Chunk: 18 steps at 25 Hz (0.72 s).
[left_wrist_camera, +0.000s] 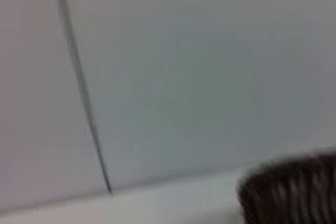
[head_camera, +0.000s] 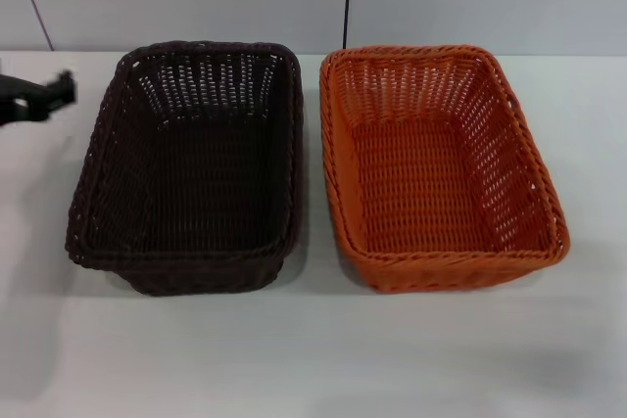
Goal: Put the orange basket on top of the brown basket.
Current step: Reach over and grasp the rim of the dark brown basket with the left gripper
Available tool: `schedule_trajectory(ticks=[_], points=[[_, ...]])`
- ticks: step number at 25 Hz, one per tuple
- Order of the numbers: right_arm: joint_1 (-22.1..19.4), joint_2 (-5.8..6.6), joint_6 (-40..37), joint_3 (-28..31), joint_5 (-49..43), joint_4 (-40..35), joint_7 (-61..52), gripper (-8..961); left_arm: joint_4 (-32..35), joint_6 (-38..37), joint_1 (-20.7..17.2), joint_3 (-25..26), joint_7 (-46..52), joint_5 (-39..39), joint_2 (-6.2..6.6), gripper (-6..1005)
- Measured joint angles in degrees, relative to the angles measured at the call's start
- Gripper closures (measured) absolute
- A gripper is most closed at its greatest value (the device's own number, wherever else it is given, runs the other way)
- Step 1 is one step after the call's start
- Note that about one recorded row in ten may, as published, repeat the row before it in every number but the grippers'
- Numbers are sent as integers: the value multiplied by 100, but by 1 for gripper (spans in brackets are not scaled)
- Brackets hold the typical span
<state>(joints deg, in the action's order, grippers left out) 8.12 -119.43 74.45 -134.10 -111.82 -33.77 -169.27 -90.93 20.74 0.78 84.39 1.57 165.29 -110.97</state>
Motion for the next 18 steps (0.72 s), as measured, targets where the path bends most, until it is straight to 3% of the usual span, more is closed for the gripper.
schedule_trajectory(ticks=[2,3,4,6,18], points=[[16,0,0,-1,2,-2,0,142,0,0,0,0,0,0,0,155],[21,0,-1,-1,3,-4,0,142,-329,1019,181,164,-446,-14,-285,155],[24,0,-1,-1,3,-5,0,142,-517,2377,623,546,-1137,-19,-694,155],[26,0,-1,-6,4,-2,0,142,-522,2826,866,557,-1185,-43,-704,154],[-39,-12,4,-9,13,35,0,143,33,3203,1277,649,-1163,-100,-696,166]])
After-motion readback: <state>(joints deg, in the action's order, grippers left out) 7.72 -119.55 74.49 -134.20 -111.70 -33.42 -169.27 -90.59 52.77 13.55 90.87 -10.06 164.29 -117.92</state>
